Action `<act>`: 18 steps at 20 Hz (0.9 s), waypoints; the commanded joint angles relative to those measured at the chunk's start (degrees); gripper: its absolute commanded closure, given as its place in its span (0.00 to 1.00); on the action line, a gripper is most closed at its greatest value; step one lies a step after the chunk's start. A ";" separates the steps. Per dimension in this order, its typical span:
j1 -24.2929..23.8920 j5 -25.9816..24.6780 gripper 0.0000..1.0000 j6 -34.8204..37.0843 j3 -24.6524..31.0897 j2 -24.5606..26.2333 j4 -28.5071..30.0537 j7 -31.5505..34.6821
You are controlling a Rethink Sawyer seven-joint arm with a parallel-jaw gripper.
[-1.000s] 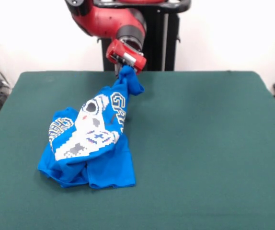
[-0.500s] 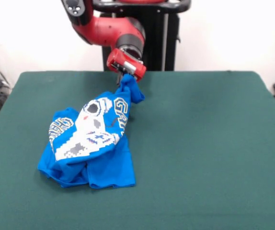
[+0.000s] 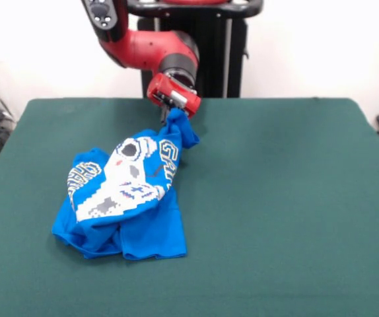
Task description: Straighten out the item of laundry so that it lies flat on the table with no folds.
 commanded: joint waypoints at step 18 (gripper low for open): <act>7.44 -0.45 1.00 22.05 1.67 9.93 -6.92 14.65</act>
